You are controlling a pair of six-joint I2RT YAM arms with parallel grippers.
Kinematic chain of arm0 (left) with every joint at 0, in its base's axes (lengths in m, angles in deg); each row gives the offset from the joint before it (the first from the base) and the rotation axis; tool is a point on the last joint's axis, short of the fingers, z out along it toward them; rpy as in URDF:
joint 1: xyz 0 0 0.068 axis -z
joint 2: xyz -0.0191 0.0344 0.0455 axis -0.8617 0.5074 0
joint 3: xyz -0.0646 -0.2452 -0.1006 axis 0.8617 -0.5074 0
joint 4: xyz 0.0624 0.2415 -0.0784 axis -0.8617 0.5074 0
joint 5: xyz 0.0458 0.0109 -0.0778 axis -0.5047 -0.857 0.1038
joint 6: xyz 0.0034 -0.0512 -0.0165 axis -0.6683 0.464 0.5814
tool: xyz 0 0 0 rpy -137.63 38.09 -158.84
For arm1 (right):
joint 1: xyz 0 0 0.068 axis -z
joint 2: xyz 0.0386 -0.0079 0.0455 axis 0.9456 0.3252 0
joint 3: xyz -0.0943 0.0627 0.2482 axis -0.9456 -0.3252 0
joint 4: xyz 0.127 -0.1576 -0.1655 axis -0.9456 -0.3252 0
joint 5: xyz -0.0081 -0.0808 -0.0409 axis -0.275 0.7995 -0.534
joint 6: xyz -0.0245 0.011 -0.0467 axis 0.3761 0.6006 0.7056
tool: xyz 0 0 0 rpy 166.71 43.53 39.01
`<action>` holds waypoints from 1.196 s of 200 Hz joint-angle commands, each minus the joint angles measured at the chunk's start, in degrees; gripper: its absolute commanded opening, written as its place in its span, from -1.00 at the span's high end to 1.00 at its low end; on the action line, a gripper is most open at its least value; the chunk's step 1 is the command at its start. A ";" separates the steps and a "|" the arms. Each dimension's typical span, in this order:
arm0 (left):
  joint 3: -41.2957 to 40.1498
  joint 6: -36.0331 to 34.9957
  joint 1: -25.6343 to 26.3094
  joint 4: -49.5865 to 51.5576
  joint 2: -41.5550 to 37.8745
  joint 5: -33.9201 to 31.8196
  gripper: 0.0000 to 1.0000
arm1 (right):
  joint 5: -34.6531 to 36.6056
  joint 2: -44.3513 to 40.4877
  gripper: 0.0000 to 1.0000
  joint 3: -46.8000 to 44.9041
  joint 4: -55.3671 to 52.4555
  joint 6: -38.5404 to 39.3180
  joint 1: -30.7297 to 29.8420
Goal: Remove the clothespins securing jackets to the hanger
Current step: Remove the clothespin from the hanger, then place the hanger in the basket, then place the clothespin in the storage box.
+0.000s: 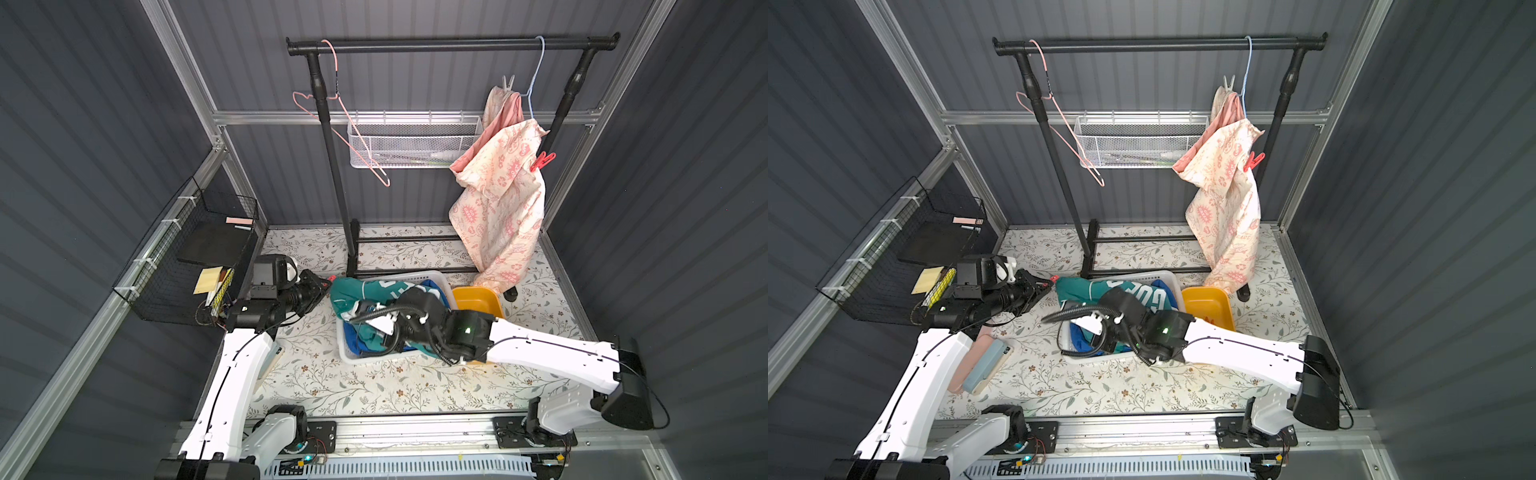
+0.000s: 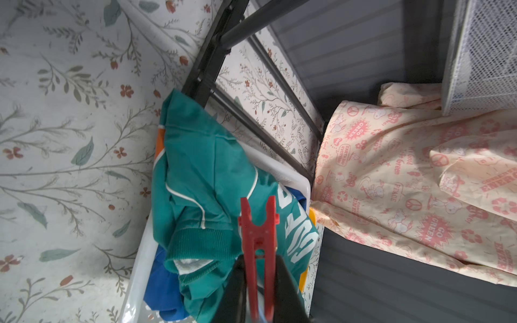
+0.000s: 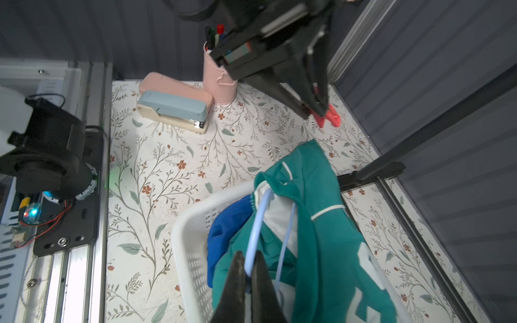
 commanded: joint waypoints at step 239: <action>6.99 -41.10 24.95 -40.50 16.06 2.48 1.00 | -22.68 -4.64 -0.50 1.75 1.07 -54.80 37.50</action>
